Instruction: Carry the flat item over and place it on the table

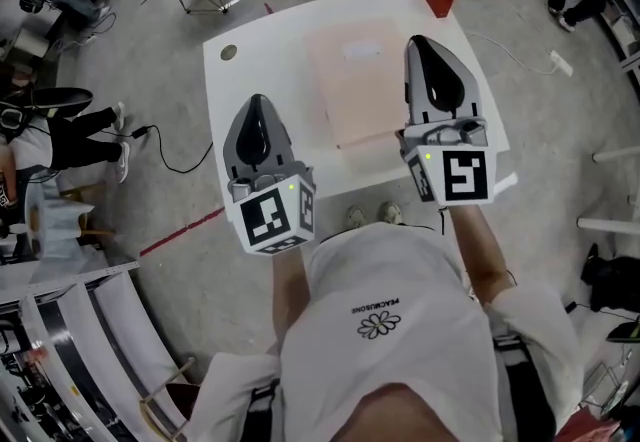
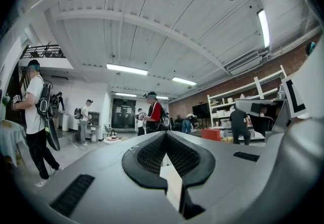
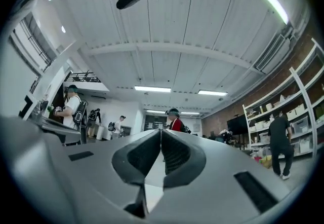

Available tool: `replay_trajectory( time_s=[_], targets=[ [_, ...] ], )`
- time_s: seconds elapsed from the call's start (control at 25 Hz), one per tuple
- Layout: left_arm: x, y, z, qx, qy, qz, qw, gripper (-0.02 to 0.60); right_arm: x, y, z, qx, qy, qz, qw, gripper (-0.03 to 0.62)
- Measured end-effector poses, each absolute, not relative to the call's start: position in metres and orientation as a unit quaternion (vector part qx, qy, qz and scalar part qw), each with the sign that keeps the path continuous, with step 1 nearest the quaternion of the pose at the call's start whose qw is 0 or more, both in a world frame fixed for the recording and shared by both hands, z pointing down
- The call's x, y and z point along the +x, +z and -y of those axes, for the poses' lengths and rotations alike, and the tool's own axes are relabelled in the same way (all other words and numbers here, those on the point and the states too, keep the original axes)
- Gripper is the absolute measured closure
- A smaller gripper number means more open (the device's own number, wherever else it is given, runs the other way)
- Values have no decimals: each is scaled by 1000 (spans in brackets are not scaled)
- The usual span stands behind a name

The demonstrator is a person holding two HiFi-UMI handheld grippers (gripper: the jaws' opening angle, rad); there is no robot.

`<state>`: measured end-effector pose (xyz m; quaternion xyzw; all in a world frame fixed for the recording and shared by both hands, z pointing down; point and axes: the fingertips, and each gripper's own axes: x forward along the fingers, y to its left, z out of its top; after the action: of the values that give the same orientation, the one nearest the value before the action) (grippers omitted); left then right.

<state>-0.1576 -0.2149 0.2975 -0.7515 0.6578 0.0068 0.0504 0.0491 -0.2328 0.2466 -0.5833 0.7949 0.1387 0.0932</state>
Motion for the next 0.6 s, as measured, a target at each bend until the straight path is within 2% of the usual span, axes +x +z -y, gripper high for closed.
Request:
replay_trajectory(
  time_s=[0.36, 0.6],
  targets=[
    [-142, 277, 211, -757, 32, -648, 72, 566, 54, 275, 237, -600, 128, -789, 23, 583],
    [-135, 274, 211, -759, 33, -646, 77, 566, 58, 278, 238, -602, 123, -789, 10, 583]
  ],
)
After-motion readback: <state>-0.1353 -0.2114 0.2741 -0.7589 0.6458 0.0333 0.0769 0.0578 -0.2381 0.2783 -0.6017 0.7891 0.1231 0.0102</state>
